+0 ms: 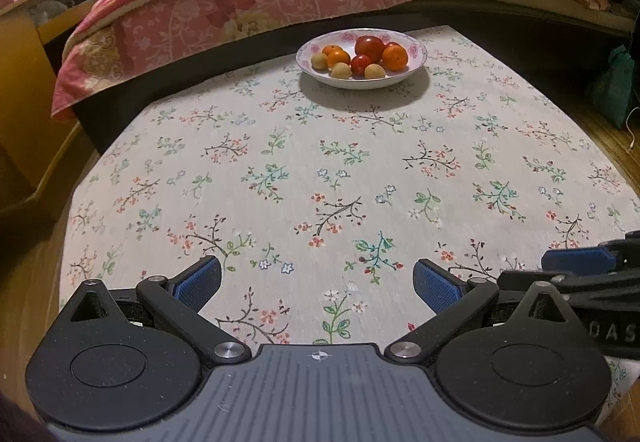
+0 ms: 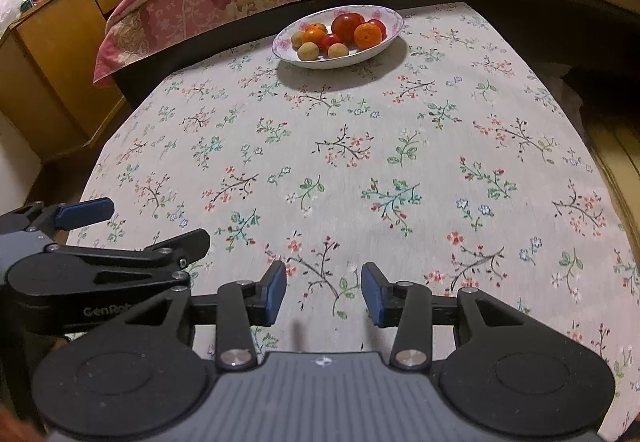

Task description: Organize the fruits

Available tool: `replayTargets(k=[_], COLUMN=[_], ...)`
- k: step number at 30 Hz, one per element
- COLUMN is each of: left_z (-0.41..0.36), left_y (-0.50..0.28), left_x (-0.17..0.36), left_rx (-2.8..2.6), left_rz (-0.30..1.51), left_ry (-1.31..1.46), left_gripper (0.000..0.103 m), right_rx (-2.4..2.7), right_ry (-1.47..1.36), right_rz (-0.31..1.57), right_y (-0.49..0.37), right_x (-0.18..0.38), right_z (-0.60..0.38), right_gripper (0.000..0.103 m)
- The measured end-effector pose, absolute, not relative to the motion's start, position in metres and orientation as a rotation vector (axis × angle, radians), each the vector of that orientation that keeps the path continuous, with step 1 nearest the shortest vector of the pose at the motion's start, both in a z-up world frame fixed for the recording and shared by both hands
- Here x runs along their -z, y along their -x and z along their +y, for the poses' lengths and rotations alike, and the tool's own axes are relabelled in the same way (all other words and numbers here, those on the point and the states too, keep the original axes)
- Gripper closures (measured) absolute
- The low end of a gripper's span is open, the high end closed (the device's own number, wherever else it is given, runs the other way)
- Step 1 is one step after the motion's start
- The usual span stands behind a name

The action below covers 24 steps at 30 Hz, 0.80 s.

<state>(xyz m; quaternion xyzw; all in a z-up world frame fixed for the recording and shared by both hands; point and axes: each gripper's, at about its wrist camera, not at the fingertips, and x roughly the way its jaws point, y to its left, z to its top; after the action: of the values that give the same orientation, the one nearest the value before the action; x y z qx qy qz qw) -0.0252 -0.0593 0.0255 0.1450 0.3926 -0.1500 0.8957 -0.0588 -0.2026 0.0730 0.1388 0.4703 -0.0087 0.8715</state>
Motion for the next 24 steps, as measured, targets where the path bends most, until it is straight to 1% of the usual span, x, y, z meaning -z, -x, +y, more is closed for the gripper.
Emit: replayTargets(k=[24], left_z=[-0.0563], left_y=[0.0314], left_x=[-0.0248], left_rx=[0.31], left_rz=[0.81], left_ry=[-0.31], left_gripper=[0.0], right_rx=[0.014], right_ry=[-0.288], right_rz=[0.991], right_y=[0.0681], right_x=[-0.072], right_z=[-0.1955], right_gripper=[0.061])
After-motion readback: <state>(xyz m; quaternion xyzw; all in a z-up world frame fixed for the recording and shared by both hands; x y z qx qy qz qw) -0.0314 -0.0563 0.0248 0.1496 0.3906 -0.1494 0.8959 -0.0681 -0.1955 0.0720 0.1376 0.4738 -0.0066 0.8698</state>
